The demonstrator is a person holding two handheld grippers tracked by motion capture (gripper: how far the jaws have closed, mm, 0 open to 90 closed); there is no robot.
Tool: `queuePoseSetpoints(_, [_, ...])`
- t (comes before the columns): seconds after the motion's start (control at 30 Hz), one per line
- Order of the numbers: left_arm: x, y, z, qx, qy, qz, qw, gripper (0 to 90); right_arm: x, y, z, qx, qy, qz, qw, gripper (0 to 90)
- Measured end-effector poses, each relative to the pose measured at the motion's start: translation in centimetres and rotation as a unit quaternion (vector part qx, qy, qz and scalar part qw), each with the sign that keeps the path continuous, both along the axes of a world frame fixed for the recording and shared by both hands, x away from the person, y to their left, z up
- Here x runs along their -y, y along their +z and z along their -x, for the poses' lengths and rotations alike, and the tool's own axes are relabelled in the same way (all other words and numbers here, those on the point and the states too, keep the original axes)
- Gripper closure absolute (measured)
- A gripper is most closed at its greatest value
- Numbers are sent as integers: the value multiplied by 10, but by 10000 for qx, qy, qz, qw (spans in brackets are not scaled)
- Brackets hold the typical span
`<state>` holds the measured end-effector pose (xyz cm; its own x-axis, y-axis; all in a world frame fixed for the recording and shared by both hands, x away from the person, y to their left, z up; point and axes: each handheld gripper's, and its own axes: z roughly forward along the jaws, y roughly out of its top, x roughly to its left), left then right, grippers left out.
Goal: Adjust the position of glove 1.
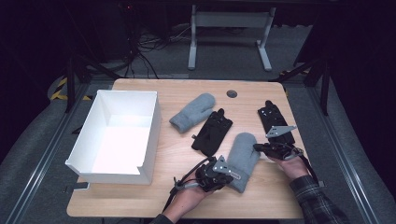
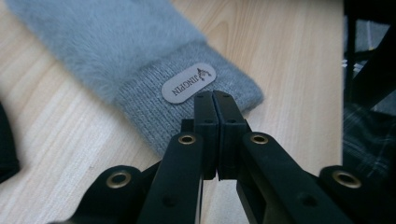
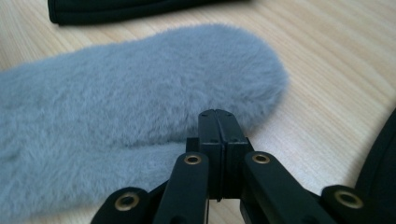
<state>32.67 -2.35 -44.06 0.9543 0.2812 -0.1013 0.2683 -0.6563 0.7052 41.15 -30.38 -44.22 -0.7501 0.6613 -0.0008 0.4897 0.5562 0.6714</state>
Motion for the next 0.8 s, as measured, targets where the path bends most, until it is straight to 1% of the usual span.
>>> queuePoseSetpoints(0.03, [-1, -1, 0, -65, 42, -17, 10000, 894, 0, 0, 0, -12, 24, 1, 10000, 900])
queuePoseSetpoints(0.07, [-2, -1, -1, -53, 45, -13, 10000, 894, -1, -1, 1, -53, 57, 6, 10000, 900])
queuePoseSetpoints(0.17, [-7, -1, -4, -54, 112, -58, 9999, 894, -2, -2, 3, -86, 141, 12, 9999, 900])
queuePoseSetpoints(0.27, [-11, -1, -5, -86, 172, -55, 9998, 892, -5, -2, 7, -136, 253, 16, 9996, 900])
queuePoseSetpoints(0.3, [-13, 0, -5, -107, 211, -63, 9997, 892, -5, -2, 7, -136, 253, 16, 9996, 900])
queuePoseSetpoints(0.33, [-16, 0, -5, -98, 238, -119, 9996, 892, -7, -3, 9, -153, 326, 13, 9994, 900])
queuePoseSetpoints(0.4, [-18, 0, -6, -74, 268, -107, 9996, 892, -8, -3, 11, -188, 376, 9, 9991, 900])
queuePoseSetpoints(0.43, [-20, 1, -6, -105, 318, -151, 9993, 892, -10, -3, 12, -196, 422, 29, 9989, 900])
queuePoseSetpoints(0.47, [-23, 1, -7, -74, 325, -140, 9993, 892, -11, -4, 14, -206, 480, 40, 9986, 900])
queuePoseSetpoints(0.57, [-31, 0, -9, -125, 430, -129, 9989, 892, -18, -5, 18, -278, 640, 68, 9975, 900])
queuePoseSetpoints(0.6, [-33, 0, -10, -122, 444, -135, 9988, 892, -21, -6, 20, -299, 699, 84, 9971, 900])
queuePoseSetpoints(0.63, [-37, 1, -11, -115, 509, -168, 9985, 892, -22, -6, 20, -314, 738, 82, 9967, 900])
queuePoseSetpoints(0.7, [-39, 1, -12, -104, 533, -174, 9984, 893, -28, -7, 24, -343, 848, 118, 9957, 900])
queuePoseSetpoints(0.73, [-42, 1, -13, -109, 616, -171, 9979, 893, -31, -7, 26, -344, 914, 127, 9951, 900])
queuePoseSetpoints(0.77, [-45, 2, -14, -114, 632, -215, 9977, 893, -31, -7, 26, -344, 914, 127, 9951, 900])
queuePoseSetpoints(0.8, [-50, 2, -16, -112, 715, -236, 9971, 893, -35, -7, 29, -359, 1011, 126, 9941, 900])
